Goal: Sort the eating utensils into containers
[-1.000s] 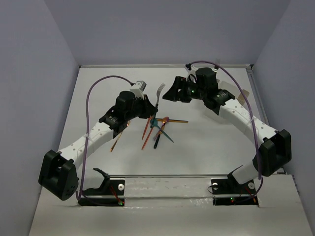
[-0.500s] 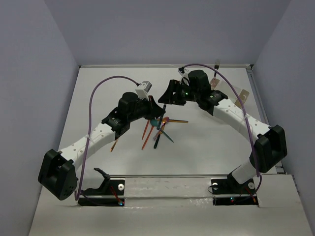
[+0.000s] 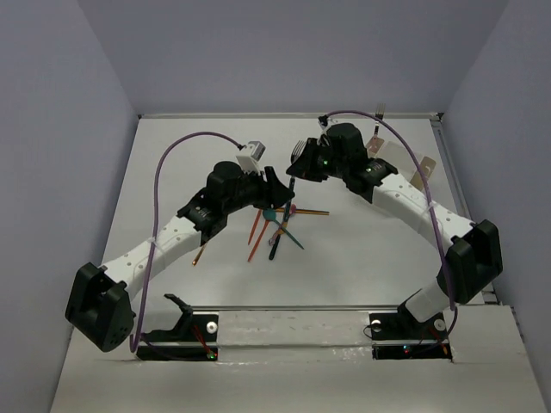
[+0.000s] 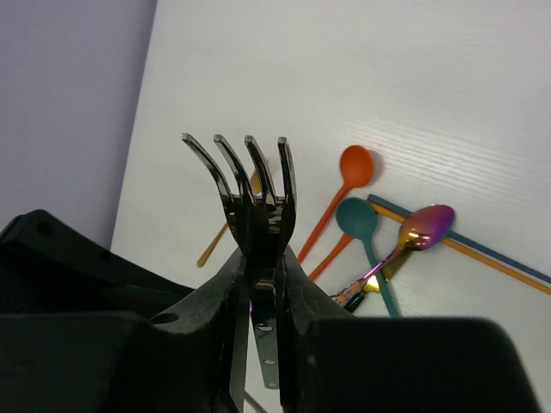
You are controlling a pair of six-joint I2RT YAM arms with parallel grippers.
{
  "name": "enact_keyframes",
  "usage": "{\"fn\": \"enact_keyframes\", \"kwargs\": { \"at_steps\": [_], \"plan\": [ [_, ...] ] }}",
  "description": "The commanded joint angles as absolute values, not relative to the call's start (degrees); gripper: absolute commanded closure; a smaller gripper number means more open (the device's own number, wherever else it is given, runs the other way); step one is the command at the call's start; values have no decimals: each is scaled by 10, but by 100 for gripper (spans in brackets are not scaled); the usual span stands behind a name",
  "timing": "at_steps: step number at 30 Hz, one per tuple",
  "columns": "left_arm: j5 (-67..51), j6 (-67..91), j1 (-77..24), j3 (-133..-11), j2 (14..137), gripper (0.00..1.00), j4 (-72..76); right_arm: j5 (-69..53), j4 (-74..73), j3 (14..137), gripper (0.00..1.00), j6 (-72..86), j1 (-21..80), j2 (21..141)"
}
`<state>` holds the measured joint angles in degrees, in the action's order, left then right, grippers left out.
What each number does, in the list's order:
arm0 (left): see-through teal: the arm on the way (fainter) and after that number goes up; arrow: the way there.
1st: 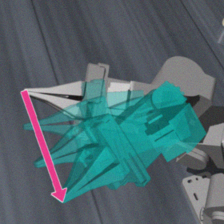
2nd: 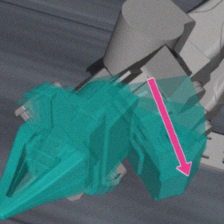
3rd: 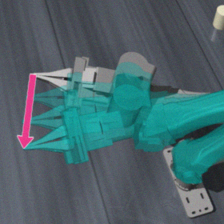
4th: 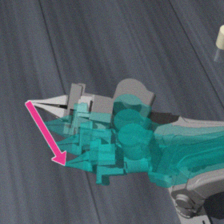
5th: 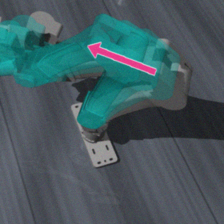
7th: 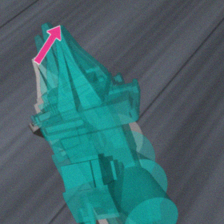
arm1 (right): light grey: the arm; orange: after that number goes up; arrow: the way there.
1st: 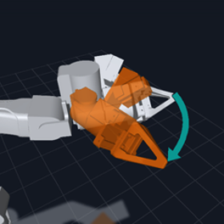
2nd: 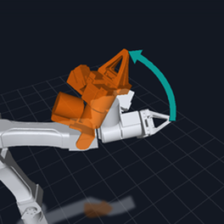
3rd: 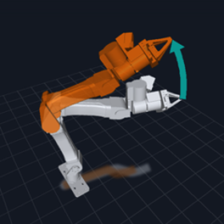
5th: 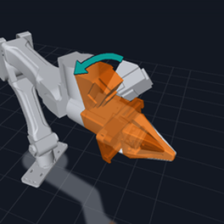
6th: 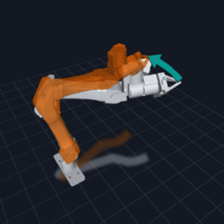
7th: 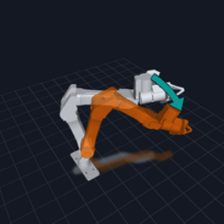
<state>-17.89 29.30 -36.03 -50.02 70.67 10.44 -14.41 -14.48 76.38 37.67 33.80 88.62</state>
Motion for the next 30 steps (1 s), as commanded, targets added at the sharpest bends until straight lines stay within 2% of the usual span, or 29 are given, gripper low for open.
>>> {"fn": "enact_keyframes", "kwargs": {
  "at_steps": [1,5,9,11,16,22,30],
  "plan": [
    [-152,264,-364,-528,664,34,99,-35,-155,838,93,335,331,871],
    [-109,238,-364,-526,637,30,58,-8,-170,883,93,312,285,885],
    [-31,222,-364,-524,615,29,0,10,-161,917,93,292,189,890],
    [28,217,-356,-521,610,24,-53,49,-149,928,93,257,139,894],
    [82,219,-268,-488,606,15,-114,105,-113,969,93,196,55,932],
    [125,208,-181,-443,611,4,-132,91,-101,1018,93,177,-1,993],
    [107,188,-149,-435,685,7,-134,92,-74,1020,93,121,-1,1042]
  ]
}}
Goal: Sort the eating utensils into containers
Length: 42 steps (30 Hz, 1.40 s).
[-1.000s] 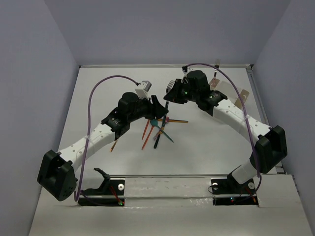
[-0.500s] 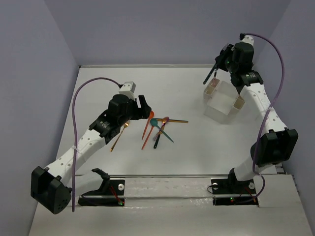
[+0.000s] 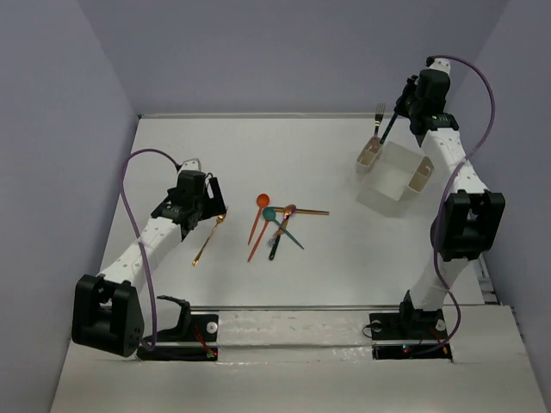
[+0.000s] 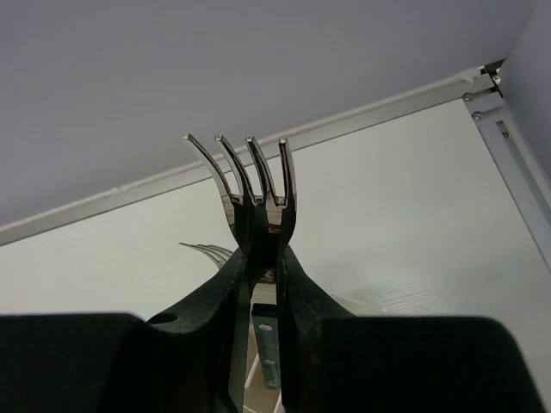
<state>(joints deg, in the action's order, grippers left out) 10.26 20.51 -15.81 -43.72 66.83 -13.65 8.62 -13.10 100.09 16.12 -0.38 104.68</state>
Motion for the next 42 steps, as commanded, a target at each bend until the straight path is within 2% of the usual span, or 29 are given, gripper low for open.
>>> {"fn": "enact_keyframes", "kwargs": {
  "at_steps": [1,21,23,25,26,30,32,33,38,39,42],
  "plan": [
    [106,188,-149,-437,698,7,-133,86,-68,1018,93,118,-1,1044],
    [69,204,-112,-435,799,15,-147,37,-53,979,92,81,41,1088],
    [66,206,-112,-430,800,18,-149,39,-58,979,88,82,41,1089],
    [60,209,-112,-419,785,20,-154,47,-65,979,75,82,41,1086],
    [57,211,-112,-414,780,21,-154,48,-67,979,64,82,41,1085],
    [64,218,-112,-407,771,27,-160,54,-76,970,47,90,41,1075],
    [69,225,-112,-409,778,31,-166,55,-80,966,46,97,41,1062],
    [67,225,-112,-408,780,32,-165,55,-81,964,42,99,41,1056],
    [69,227,-117,-405,789,41,-165,44,-98,956,40,112,41,1021],
    [70,228,-122,-406,791,42,-165,39,-100,948,36,115,41,1007],
    [72,227,-127,-405,792,43,-165,24,-111,939,36,128,41,988]
  ]
}}
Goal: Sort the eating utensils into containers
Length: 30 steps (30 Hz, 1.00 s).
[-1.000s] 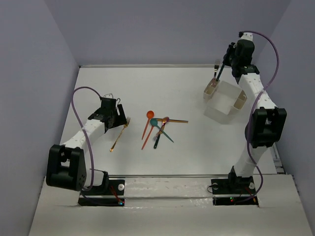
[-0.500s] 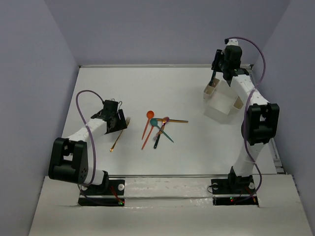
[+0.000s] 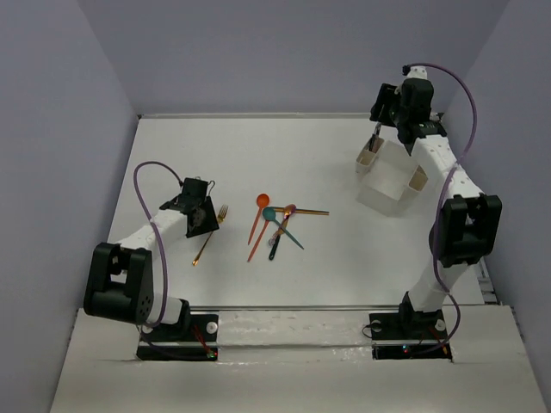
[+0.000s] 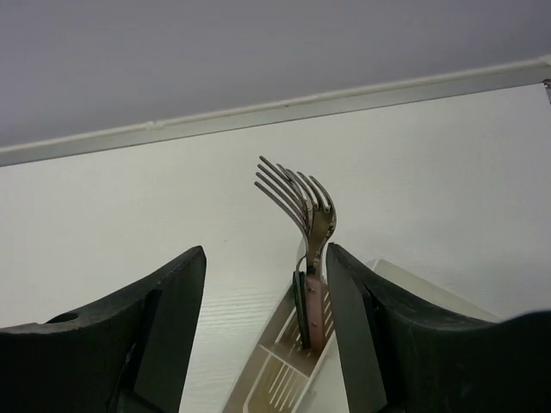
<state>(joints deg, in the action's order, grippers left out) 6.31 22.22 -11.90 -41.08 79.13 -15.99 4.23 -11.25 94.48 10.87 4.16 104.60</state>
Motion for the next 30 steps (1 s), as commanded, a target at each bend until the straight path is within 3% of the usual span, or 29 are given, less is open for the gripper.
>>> {"fn": "enact_keyframes", "kwargs": {
  "at_steps": [1,7,14,15,17,24,30],
  "plan": [
    [72,228,-135,-404,792,43,-165,20,-114,933,36,131,41,977],
    [64,225,-150,-409,838,49,-163,-3,-126,908,35,159,54,932],
    [67,225,-150,-412,874,74,-149,-67,-163,897,35,197,76,891],
    [65,224,-150,-413,878,85,-147,-87,-163,885,35,203,83,876],
    [65,222,-150,-417,883,94,-145,-105,-168,863,35,222,92,861],
    [51,203,-163,-445,817,94,-136,-201,-162,761,30,305,148,799],
    [-43,215,-209,-521,736,94,-120,-242,-135,701,24,376,216,792]
  ]
}}
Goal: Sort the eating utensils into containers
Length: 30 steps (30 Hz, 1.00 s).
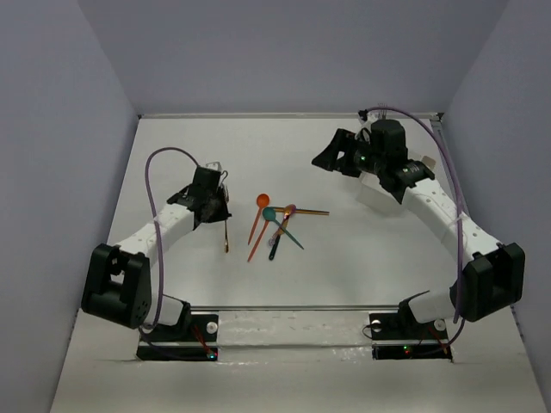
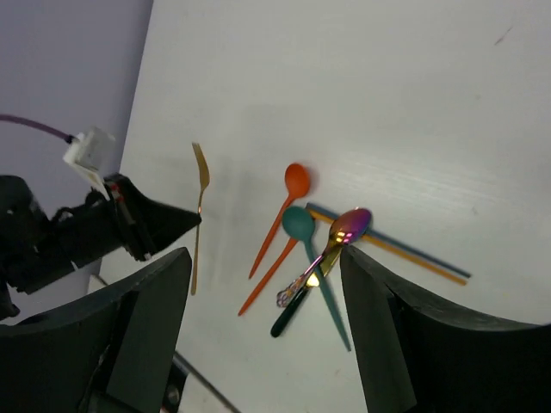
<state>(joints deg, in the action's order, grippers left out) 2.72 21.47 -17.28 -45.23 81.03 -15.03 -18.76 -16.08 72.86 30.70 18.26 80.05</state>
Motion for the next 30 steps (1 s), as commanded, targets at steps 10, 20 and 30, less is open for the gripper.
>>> {"fn": "enact_keyframes", "kwargs": {
  "at_steps": [10,20,30],
  "plan": [
    [-173,290,-311,-550,703,94,16,-234,-135,738,19,386,275,836],
    [-184,295,-373,-592,731,94,33,-234,-137,752,25,391,304,860],
    [-183,298,-404,-608,742,94,39,-207,-136,746,59,387,316,861]
  ]
}}
